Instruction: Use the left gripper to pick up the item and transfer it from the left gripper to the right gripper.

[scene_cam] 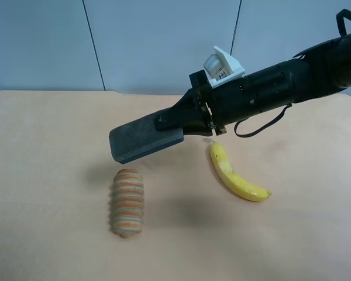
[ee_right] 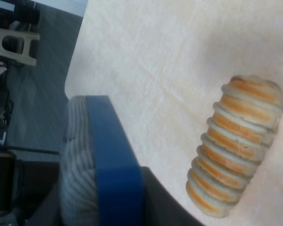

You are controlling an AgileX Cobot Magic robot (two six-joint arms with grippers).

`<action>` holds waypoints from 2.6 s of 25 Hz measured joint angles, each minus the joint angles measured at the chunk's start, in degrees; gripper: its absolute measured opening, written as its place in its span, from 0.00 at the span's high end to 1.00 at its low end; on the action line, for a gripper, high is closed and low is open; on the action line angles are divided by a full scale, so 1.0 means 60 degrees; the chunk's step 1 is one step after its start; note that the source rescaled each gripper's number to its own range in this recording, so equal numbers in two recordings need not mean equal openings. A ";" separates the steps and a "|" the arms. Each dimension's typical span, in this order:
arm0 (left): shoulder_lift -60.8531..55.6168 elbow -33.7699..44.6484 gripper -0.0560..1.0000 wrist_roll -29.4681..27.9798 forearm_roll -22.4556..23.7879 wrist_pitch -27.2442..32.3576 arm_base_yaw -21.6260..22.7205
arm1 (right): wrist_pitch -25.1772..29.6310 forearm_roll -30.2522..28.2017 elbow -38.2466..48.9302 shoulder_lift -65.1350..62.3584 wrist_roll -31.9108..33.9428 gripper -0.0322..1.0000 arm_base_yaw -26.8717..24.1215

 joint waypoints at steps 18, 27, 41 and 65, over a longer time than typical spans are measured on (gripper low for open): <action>-0.0068 0.0000 0.00 0.0011 -0.0007 0.0008 0.0673 | -0.0543 -0.0871 -0.0279 -0.0242 0.0954 0.96 0.0000; -0.0068 0.0000 0.00 0.0043 -0.0007 0.0000 0.4241 | -0.1090 -0.4018 -0.2244 -0.0406 0.3761 0.96 0.0000; -0.0068 0.0000 0.00 0.0043 -0.0007 0.0000 0.6791 | -0.1514 -0.5502 -0.3236 0.0649 0.5321 0.96 -0.2282; -0.0068 0.0000 0.00 0.0043 -0.0007 0.0000 0.6819 | -0.4645 -0.5089 -0.3287 0.1543 0.4030 0.96 -0.2564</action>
